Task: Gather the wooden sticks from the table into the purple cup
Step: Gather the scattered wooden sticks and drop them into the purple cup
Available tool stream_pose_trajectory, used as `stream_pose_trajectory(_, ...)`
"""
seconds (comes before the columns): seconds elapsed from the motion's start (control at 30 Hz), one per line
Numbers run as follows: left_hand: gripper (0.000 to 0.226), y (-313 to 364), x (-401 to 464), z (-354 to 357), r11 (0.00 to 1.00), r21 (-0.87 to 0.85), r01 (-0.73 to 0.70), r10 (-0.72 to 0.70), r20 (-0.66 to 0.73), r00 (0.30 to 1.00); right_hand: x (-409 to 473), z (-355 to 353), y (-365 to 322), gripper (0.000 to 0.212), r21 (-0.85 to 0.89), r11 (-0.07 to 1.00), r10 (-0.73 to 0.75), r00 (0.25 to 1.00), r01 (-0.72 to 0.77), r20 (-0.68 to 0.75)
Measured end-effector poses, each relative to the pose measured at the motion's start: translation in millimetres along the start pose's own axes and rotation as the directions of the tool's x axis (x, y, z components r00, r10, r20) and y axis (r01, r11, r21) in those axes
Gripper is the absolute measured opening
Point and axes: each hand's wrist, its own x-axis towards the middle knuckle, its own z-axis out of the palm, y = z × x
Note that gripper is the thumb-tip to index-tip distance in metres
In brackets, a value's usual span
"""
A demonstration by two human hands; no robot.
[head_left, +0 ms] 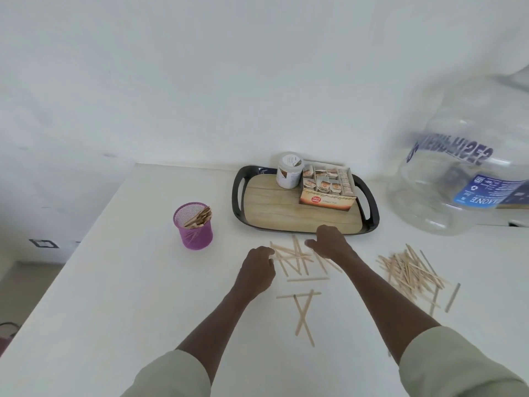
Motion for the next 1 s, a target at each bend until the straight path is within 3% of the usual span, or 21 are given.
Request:
stream_pose_trajectory(0.17,0.036,4.4,-13.4,9.8,0.998,-0.012,-0.055,0.055,0.002,0.998,-8.7,25.4,1.6,0.06,-0.067,0.998,0.019,0.991,-0.011,0.13)
stream_pose_trajectory(0.37,0.031,-5.9,-30.2,10.0,0.997,-0.067,-0.045,0.045,0.007,0.999,-10.5,49.4,-33.8,0.072,-0.111,0.989,-0.085,0.994,0.093,0.074)
stream_pose_trajectory(0.57,0.041,-4.4,-41.7,2.2,0.994,-0.107,-0.002,0.009,0.065,0.998,-13.3,66.6,-33.2,0.042,-0.049,0.981,-0.192,0.98,0.19,-0.042)
stream_pose_trajectory(0.73,0.066,5.8,-49.7,1.9,1.0,-0.016,-0.018,0.02,0.138,0.99,-9.4,64.7,-14.3,0.011,-0.063,0.971,-0.236,0.969,0.231,-0.074)
stream_pose_trajectory(0.9,0.106,21.2,-61.8,10.1,0.984,0.168,-0.067,0.037,0.176,0.984,-11.1,64.7,4.4,0.013,-0.128,0.96,-0.265,0.956,0.25,-0.122)
stream_pose_trajectory(1.0,0.109,23.0,-69.9,17.1,0.97,0.229,-0.083,0.046,0.16,0.986,-15.2,56.2,6.5,0.017,-0.154,0.955,-0.27,0.957,0.253,-0.105)
